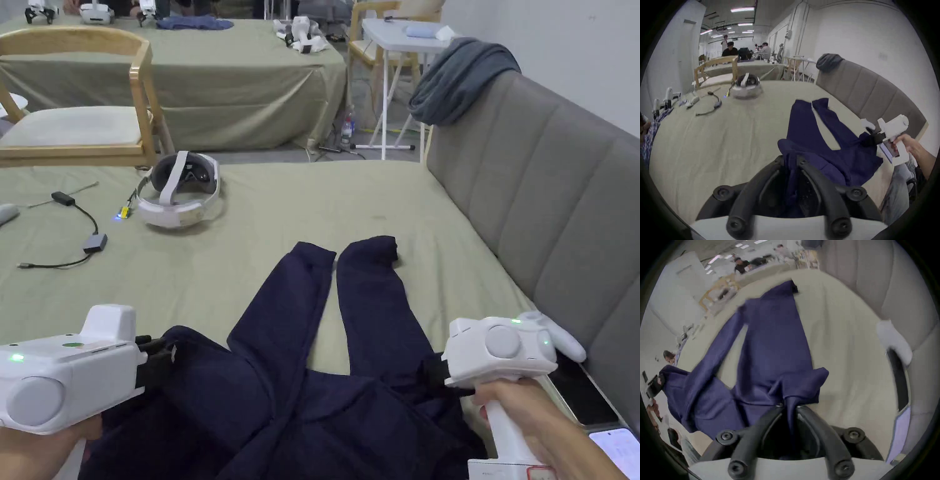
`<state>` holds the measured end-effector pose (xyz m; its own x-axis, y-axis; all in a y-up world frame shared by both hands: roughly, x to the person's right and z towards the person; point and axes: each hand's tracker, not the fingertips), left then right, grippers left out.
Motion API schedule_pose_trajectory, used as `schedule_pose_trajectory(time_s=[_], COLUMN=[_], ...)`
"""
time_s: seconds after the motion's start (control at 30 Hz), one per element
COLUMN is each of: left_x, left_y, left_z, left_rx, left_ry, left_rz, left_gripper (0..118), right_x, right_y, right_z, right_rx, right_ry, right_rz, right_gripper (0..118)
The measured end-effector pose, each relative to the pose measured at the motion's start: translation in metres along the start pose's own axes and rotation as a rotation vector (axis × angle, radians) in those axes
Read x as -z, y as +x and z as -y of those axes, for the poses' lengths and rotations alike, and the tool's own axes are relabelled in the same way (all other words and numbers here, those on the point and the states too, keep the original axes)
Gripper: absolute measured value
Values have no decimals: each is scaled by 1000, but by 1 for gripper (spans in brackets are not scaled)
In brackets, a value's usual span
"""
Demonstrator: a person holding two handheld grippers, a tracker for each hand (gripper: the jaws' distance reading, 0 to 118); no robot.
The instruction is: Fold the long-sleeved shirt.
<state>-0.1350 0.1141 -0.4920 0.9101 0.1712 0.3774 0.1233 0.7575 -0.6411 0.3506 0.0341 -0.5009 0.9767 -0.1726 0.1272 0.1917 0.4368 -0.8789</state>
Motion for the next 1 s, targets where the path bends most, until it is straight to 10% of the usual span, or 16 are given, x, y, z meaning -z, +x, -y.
schedule_pose_trajectory(time_s=[0.33,0.5,0.8,1.0], left_x=[-125,-185,-193,-185], left_y=[-19,-30,-31,-11], left_z=[-134,-241,-422,-416], left_rx=[11,-6,-74,-35], left_ry=[418,550,565,597], left_rz=[-10,-69,-182,-165], left_gripper=[15,15,15,15], right_x=[-272,-376,-441,-414], right_y=[-67,-99,-154,-152], right_z=[-115,-191,-318,-340], right_rx=[-262,-365,-277,-221], right_ry=[699,947,961,926], right_rz=[-147,-37,42,77], right_gripper=[3,3,3,3])
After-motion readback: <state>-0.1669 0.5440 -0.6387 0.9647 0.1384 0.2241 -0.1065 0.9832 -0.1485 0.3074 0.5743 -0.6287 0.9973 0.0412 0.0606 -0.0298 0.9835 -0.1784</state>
